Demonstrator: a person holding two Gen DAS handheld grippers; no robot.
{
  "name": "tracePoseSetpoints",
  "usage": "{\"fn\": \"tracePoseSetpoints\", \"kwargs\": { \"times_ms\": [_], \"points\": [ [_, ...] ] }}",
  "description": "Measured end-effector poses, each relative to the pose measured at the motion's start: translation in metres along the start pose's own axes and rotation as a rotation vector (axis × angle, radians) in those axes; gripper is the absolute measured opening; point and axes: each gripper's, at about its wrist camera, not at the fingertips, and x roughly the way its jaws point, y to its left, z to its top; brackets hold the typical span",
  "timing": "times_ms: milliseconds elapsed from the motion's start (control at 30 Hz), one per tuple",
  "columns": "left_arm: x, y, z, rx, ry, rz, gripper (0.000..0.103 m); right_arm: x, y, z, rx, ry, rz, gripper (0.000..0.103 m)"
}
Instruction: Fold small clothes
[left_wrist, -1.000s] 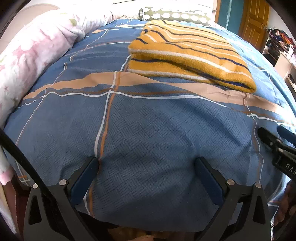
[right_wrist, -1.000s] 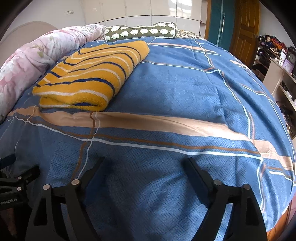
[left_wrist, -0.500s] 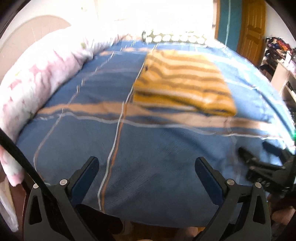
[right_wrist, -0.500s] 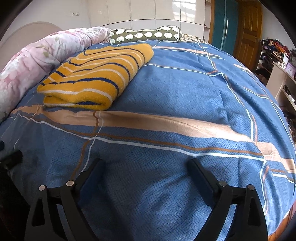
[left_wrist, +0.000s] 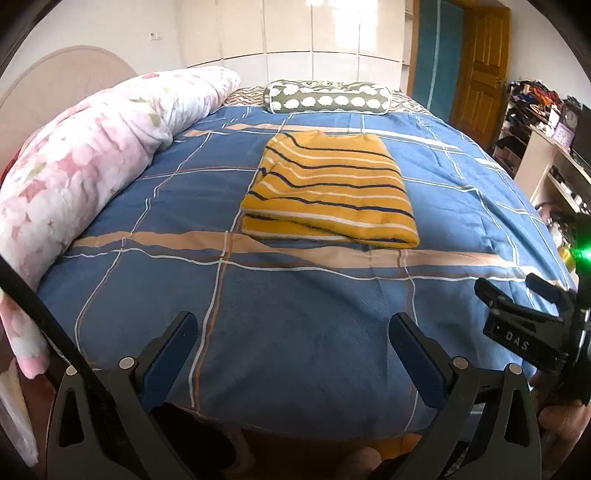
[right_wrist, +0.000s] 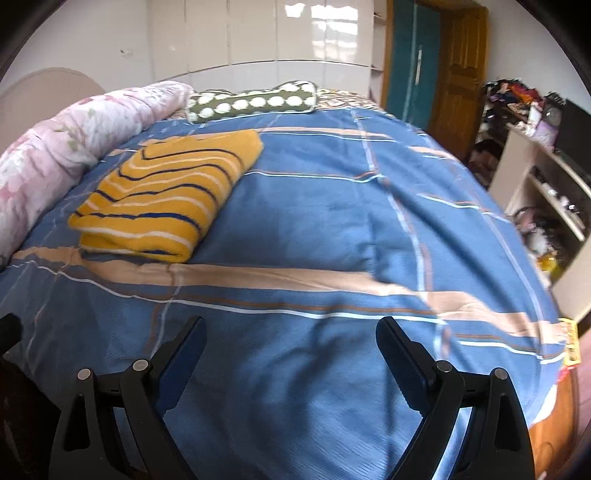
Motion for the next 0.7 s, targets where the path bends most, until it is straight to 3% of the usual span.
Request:
{"fn": "tracePoseSetpoints", "kwargs": {
  "times_ms": [300,700],
  "points": [
    [-0.004,-0.007,-0.002,0.021,-0.005,-0.013,0.103,-0.012,0.006,0.001,-0.045,0.006,-0.078,0.095],
    [0.005,-0.010,-0.006,0.039,0.030,-0.006,0.103,-0.010,0.005,-0.001,-0.038,0.010,-0.089,0.095]
  ]
}}
